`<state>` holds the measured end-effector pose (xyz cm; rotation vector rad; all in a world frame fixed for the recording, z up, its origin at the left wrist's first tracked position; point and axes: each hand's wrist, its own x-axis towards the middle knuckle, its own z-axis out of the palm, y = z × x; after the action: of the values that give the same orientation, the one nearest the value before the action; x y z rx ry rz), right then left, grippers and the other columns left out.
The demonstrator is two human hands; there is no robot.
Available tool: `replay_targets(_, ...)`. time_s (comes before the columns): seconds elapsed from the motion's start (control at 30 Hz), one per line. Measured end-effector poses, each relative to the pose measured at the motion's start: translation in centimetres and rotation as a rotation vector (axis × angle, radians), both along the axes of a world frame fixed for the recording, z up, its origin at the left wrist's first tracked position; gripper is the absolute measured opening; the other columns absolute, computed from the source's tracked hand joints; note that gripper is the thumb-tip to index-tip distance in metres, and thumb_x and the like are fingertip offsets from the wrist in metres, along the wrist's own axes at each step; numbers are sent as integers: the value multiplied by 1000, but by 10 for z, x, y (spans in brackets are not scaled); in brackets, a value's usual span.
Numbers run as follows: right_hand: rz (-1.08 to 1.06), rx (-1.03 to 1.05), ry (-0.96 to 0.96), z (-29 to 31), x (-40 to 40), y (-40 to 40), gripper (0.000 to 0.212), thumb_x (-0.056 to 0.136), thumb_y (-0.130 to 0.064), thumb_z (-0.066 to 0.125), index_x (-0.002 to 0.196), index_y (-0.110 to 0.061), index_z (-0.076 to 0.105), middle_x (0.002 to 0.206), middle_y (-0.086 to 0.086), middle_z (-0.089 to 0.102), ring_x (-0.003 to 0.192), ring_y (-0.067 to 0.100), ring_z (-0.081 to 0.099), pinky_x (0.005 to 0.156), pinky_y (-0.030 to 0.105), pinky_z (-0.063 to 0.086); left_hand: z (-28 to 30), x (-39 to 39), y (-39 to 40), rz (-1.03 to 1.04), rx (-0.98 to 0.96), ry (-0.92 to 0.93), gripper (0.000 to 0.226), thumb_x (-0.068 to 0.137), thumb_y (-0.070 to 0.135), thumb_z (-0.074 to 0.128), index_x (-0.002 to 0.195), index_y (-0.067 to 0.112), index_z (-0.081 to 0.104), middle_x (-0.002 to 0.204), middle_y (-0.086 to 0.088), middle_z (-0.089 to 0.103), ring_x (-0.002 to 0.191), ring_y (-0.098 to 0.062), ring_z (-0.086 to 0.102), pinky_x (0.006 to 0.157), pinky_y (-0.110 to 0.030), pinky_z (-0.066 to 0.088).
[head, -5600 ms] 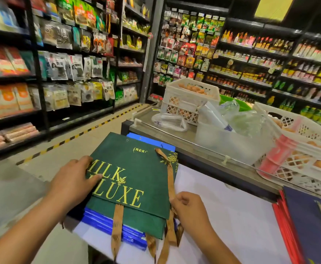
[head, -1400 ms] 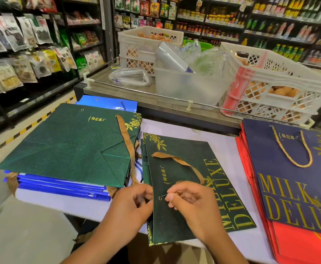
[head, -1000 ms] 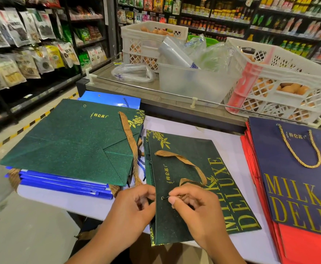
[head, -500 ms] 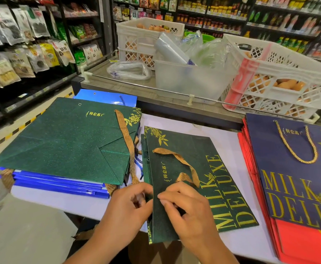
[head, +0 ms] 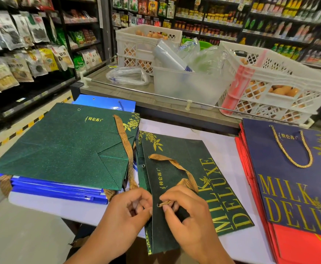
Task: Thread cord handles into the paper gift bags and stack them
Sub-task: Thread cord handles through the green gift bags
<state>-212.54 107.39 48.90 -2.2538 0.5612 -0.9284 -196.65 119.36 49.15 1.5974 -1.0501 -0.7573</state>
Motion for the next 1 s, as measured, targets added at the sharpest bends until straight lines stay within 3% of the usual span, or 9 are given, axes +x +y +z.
replay_targets(0.13,-6,23,4,1,0,-1,26,84,-5,77,95,-29,75,100,-18,65,86,8,65,73,13,48,-5,2,0,16,16,11,34,92,6,74,100,39,76,75,3,67,69,-10,58,75,-43,55)
replay_targets(0.27,-29,51,19,2,1,-1,20,86,-10,79,87,-29,75,96,-18,65,85,9,64,72,11,46,-4,0,-2,26,3,40,34,91,3,72,96,36,77,71,1,66,66,-14,59,69,-36,52)
replay_targets(0.4,-46,31,75,3,1,-1,18,90,-16,76,88,-33,72,96,-21,64,90,8,63,73,15,47,0,-3,-3,2,-32,79,27,90,-2,68,86,25,73,67,-13,57,60,-18,54,64,-32,48)
replay_targets(0.63,-72,21,122,5,1,0,18,95,-19,67,88,-35,65,94,-21,63,95,6,63,77,17,47,1,-1,-3,17,-60,55,23,94,4,69,82,24,65,65,-9,61,53,-22,60,58,-31,50)
replay_targets(0.77,-66,-1,139,5,2,1,16,96,-21,64,89,-36,62,93,-19,61,92,7,62,75,21,48,3,-3,-1,-12,-99,178,23,97,11,70,102,32,62,77,-8,64,58,-26,56,56,-33,50)
replay_targets(0.87,-52,-17,142,6,2,2,12,94,-23,65,90,-34,63,93,-20,60,90,7,62,75,27,51,-4,-2,-2,-17,-82,109,34,94,15,75,117,37,65,80,-1,59,63,-22,52,64,-36,49)
replay_targets(1.0,-20,-51,130,7,0,4,13,91,-20,69,95,-32,68,97,-21,61,90,5,63,75,16,49,-8,-2,-3,-17,-39,27,27,94,9,72,103,33,72,67,4,57,62,-15,56,67,-31,47)
